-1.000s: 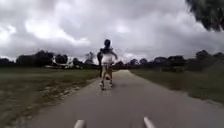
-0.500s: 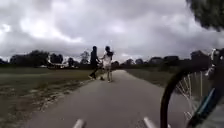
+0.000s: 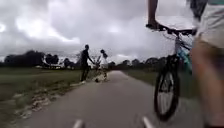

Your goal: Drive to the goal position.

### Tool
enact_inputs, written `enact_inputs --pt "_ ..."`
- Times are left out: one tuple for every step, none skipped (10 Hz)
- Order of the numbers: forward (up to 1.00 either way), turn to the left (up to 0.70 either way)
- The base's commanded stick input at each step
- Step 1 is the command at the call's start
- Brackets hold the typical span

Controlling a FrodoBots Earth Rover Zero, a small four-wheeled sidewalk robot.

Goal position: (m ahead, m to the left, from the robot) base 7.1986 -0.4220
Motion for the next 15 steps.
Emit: enact_inputs --pt "0.70 0.00" --pt "0.70 0.00" --pt "0.70 0.00" --pt "0.70 0.00" --pt "0.70 0.00" --pt "0.70 0.00" --pt "0.70 0.00" --pt "0.70 0.00" --pt "0.70 0.00" --pt "0.70 0.00" --pt "0.70 0.00" --pt "0.70 0.00" --pt "0.70 0.00" --pt "0.70 0.00" --pt "0.70 0.00"
